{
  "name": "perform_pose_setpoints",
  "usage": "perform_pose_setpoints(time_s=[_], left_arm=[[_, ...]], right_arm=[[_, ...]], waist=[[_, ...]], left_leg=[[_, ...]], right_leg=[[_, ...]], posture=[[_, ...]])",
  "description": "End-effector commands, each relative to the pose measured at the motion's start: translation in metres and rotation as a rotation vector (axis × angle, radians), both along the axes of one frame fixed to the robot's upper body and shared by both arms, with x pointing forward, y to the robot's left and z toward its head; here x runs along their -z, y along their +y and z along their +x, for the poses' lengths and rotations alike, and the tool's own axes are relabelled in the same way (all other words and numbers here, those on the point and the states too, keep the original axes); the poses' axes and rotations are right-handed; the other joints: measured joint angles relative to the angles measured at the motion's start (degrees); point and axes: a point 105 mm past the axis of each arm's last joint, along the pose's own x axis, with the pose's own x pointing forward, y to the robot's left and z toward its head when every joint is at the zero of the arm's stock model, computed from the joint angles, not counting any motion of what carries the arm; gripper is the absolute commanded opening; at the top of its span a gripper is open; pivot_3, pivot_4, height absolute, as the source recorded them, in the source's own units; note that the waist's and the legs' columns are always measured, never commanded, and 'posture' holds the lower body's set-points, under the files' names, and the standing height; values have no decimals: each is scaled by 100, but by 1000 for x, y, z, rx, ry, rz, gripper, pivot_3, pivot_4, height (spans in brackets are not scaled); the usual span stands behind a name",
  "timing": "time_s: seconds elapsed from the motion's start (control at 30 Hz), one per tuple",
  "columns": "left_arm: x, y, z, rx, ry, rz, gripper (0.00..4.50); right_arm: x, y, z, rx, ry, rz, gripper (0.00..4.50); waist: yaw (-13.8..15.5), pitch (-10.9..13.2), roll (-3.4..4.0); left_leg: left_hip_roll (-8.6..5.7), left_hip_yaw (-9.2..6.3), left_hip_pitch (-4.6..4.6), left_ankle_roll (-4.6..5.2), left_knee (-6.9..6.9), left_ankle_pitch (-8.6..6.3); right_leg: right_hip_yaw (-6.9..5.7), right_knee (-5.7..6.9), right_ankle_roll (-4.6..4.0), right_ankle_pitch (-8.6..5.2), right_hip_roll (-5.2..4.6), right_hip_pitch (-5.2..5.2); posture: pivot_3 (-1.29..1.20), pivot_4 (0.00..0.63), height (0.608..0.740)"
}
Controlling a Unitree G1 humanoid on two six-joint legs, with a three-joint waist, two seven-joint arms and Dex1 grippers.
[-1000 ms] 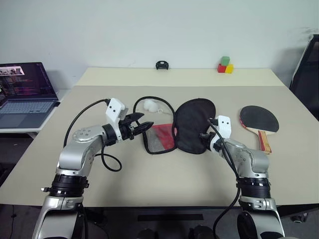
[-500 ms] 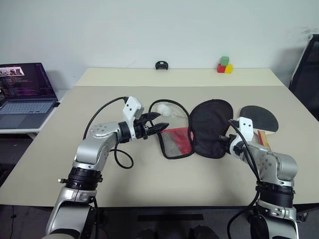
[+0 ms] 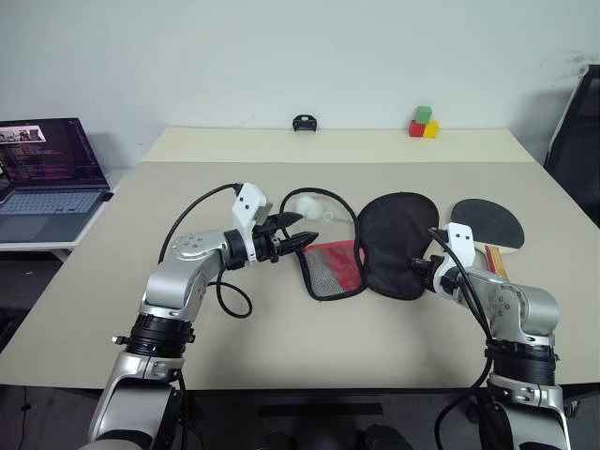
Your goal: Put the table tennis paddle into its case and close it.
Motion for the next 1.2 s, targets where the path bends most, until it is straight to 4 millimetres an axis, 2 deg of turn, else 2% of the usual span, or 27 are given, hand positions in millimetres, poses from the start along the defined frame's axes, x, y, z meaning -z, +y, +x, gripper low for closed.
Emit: perform_pose_setpoints(time_s=[0.03,0.3,0.33,0.53,0.67,1.0,1.2], left_arm=[[-13,-2,-2,3,-58,-8,3064],[-13,-1,-1,-5,-60,-11,3064],[-13,-1,-1,-6,-60,-11,3064],[-14,-2,0,-11,-63,-14,3064],[-14,-2,0,-13,-64,-14,3064],[-14,-1,1,-19,-66,-15,3064],[-14,-1,1,-24,-66,-14,3064]], right_arm=[[-20,-4,9,-1,-85,-15,1352],[-25,-7,18,-7,-116,-46,4260],[-25,-7,18,-8,-115,-46,4452],[-22,-5,21,-21,-114,-48,4452],[-19,-4,23,-26,-113,-68,3530],[-21,0,36,-81,-141,-146,16],[-29,4,48,-129,-166,-176,16]], waist=[[0,0,0],[0,0,0],[-1,0,0],[2,0,0],[1,0,0],[-1,0,0],[-2,0,0]], left_leg=[[0,0,0,0,0,0],[0,2,0,0,0,0],[0,2,0,0,1,0],[1,2,0,0,1,1],[1,3,0,0,1,1],[1,5,1,0,1,1],[2,6,1,0,2,2]], right_leg=[[0,0,0,0,0,0],[1,0,0,0,0,0],[2,0,0,0,0,0],[1,0,0,0,0,0],[1,0,0,0,0,0],[1,1,0,0,0,0],[0,0,0,0,0,0]], posture=[[0,150,740],[0,150,740],[0,150,740],[0,150,740],[0,150,740],[0,150,740],[0,150,740]])
